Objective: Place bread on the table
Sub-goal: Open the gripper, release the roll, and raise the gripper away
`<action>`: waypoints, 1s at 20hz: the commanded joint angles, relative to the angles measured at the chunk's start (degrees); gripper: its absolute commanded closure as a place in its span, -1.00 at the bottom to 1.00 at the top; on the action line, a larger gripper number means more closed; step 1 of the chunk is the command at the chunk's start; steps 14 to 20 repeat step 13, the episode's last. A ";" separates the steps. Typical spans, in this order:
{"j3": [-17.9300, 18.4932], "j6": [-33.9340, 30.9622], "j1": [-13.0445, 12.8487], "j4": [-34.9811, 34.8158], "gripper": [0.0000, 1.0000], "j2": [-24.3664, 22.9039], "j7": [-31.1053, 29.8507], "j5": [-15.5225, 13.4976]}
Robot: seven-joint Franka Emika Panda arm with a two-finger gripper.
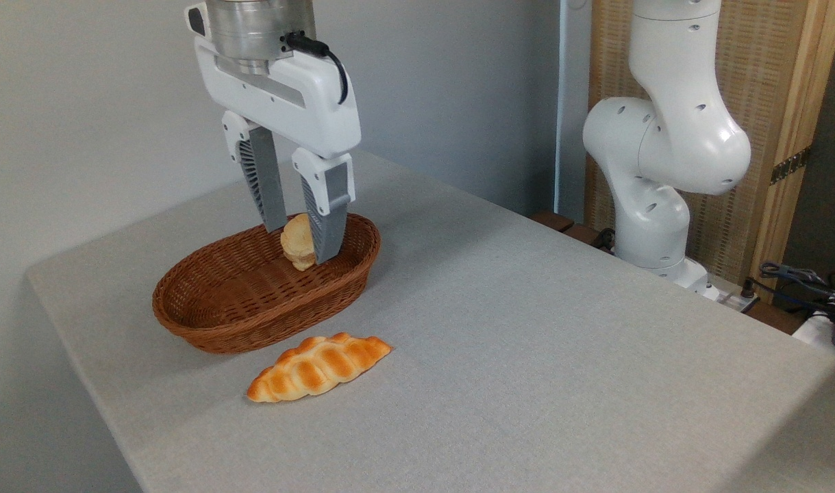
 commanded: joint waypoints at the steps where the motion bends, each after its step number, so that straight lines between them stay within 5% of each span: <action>1: 1.72 -2.12 -0.82 -1.13 -1.00 -1.45 1.49 -0.87; 4: 4.71 -3.96 -2.83 -1.04 -1.00 -1.45 1.92 -0.95; 20: 4.71 -3.88 -2.84 -0.86 -1.00 -1.37 2.89 -1.04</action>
